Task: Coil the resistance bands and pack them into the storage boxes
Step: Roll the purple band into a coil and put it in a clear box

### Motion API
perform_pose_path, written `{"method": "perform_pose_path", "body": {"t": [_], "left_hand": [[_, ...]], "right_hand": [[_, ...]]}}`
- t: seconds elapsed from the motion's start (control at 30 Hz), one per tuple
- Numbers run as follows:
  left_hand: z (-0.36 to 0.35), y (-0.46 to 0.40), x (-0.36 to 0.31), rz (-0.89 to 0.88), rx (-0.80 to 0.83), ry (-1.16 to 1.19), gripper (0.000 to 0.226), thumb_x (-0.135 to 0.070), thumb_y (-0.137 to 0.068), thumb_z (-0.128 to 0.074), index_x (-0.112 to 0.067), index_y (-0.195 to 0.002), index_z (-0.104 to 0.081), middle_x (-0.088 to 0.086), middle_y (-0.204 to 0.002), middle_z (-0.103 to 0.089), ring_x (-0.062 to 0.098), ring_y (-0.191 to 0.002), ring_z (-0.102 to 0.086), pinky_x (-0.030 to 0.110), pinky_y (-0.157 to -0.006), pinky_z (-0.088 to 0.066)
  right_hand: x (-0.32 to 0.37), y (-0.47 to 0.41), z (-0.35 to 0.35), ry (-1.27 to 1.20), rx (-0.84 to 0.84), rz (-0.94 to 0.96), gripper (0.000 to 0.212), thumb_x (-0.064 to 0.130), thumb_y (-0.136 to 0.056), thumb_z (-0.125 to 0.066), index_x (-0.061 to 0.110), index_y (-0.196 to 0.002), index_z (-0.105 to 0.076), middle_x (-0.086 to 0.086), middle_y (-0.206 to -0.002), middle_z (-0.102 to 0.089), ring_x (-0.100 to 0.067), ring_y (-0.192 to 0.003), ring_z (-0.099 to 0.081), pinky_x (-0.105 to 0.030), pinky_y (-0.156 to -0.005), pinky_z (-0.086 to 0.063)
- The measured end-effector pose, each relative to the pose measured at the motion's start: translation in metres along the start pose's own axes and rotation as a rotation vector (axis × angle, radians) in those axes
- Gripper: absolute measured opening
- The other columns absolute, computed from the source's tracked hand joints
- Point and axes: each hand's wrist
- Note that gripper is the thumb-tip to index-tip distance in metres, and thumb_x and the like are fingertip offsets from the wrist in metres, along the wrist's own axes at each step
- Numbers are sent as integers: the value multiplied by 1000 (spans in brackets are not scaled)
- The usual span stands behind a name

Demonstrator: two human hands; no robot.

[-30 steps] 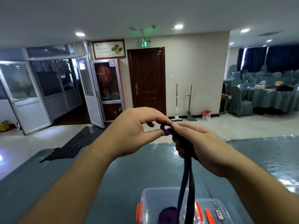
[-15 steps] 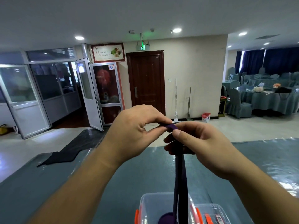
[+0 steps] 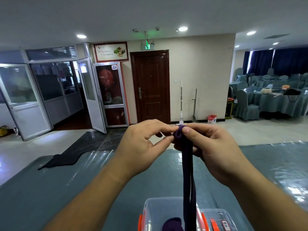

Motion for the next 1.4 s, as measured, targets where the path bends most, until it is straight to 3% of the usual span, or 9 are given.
{"method": "perform_pose_path", "body": {"t": [0.2, 0.47, 0.57, 0.7, 0.87, 1.0, 1.1, 1.3, 1.4], "left_hand": [[3, -5, 5, 4, 215, -33, 41, -20, -95, -70, -37, -132, -65, -19, -107, -54, 5, -105, -56, 11, -88, -43], [-10, 0, 4, -70, -61, -82, 22, -13, -90, -72, -19, -112, -73, -6, -105, -62, 7, -100, -58, 23, -81, -50], [-11, -1, -3, 37, -51, -18, 27, -11, -88, -77, -26, -110, -74, -10, -104, -65, 6, -98, -61, 18, -77, -52], [0, -6, -5, 331, 233, 200, 31, -15, -89, -76, -34, -113, -73, -17, -102, -74, 8, -94, -71, 23, -83, -59], [3, -10, -2, 496, 260, 433, 25, -11, -81, -85, -16, -104, -77, -4, -94, -79, 10, -90, -76, 23, -82, -60], [-2, -6, -1, 533, 141, 574, 25, -3, -82, -81, -14, -104, -77, -2, -96, -80, 11, -93, -76, 19, -81, -57], [-9, -2, -1, 560, 80, 620, 26, 0, -83, -79, -15, -103, -77, 0, -98, -80, 14, -94, -77, 21, -83, -58], [-20, 4, -2, 582, 55, 669, 27, 5, -82, -78, -10, -104, -75, 3, -96, -80, 14, -93, -76, 21, -83, -58], [-18, 5, -1, 610, 80, 656, 27, 0, -81, -80, -13, -104, -76, 6, -95, -79, 15, -91, -76, 23, -83, -59]], "right_hand": [[4, 1, 3, 23, 123, -57, 32, 21, -83, -67, 7, -109, -78, -22, -103, -77, -43, -101, -70, -39, -90, -62], [2, -3, 8, 72, 181, -74, 29, 26, -84, -69, 12, -107, -79, -18, -103, -77, -31, -97, -76, -37, -88, -62], [0, -4, 11, 169, 163, -1, 23, 25, -88, -69, 17, -106, -81, -17, -99, -77, -29, -89, -74, -36, -84, -62], [-1, -7, 19, 396, 177, 22, 14, 17, -94, -70, 16, -102, -81, -12, -88, -78, -28, -84, -76, -37, -79, -63], [1, -6, 22, 629, 247, 36, 11, 28, -92, -74, 24, -101, -79, -1, -83, -79, -15, -78, -76, -32, -77, -63], [0, -7, 21, 456, 204, 5, 21, 26, -88, -74, 13, -104, -78, -9, -89, -79, -24, -86, -77, -36, -82, -64], [-2, -8, 18, 94, 171, -222, 40, 37, -89, -65, 0, -100, -77, -21, -89, -75, -34, -83, -73, -40, -79, -62], [-7, -10, 13, 14, 154, -430, 34, 34, -97, -61, 4, -92, -77, -15, -77, -67, -23, -67, -62, -34, -66, -52], [-13, -11, 8, -85, 111, -449, 31, 33, -84, -68, 3, -91, -73, -9, -66, -58, -17, -57, -52, -28, -56, -44]]}}
Point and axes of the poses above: each hand's wrist, its own y-axis away from the middle knuckle, its own z-axis out of the back of the hand, x = y × z
